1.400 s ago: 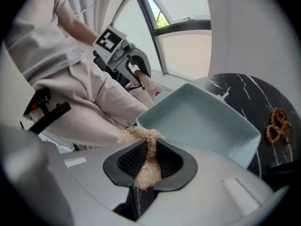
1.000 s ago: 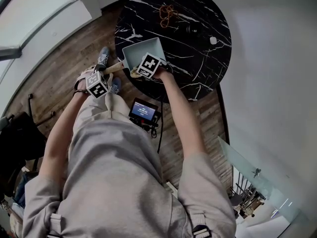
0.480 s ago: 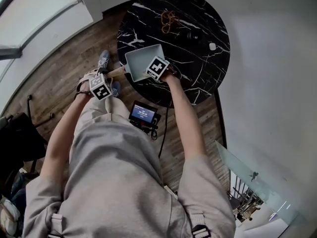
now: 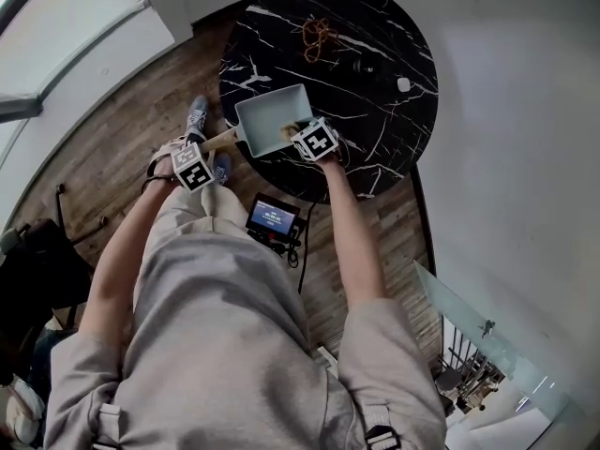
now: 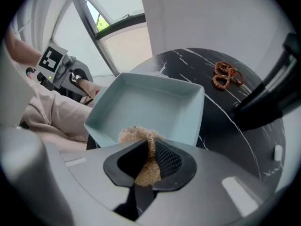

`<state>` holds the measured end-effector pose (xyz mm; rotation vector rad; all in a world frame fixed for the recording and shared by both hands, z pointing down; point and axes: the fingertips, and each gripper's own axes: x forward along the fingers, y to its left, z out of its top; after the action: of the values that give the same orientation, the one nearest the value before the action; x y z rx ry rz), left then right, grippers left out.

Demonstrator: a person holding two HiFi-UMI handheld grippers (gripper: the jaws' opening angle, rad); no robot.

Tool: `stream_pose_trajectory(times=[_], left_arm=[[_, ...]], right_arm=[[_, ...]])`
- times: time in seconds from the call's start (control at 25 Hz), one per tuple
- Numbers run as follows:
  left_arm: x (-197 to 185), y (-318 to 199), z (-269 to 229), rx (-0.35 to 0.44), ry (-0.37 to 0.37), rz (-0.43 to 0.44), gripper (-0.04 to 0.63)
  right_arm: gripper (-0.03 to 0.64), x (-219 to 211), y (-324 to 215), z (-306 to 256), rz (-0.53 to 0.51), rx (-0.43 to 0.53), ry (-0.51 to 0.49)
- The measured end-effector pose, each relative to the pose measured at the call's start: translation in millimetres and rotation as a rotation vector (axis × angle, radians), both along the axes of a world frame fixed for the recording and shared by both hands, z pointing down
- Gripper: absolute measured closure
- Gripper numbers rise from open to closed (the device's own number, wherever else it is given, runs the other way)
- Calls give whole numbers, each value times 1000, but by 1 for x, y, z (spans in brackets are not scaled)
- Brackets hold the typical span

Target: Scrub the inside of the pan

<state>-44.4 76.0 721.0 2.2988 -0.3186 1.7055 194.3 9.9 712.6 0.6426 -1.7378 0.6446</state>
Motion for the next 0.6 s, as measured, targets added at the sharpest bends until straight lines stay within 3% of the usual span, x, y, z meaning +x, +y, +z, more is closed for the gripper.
stream_pose_trajectory(times=[0.16, 0.36, 0.6], left_arm=[[3, 1, -1, 2, 7, 14, 517], [4, 4, 0, -9, -13, 31, 517], [4, 4, 1, 1, -21, 49, 517]], right_arm=[[551, 1, -8, -4, 8, 126, 20], [552, 2, -17, -7, -170, 343, 227], [552, -1, -42, -8, -208, 451, 304]])
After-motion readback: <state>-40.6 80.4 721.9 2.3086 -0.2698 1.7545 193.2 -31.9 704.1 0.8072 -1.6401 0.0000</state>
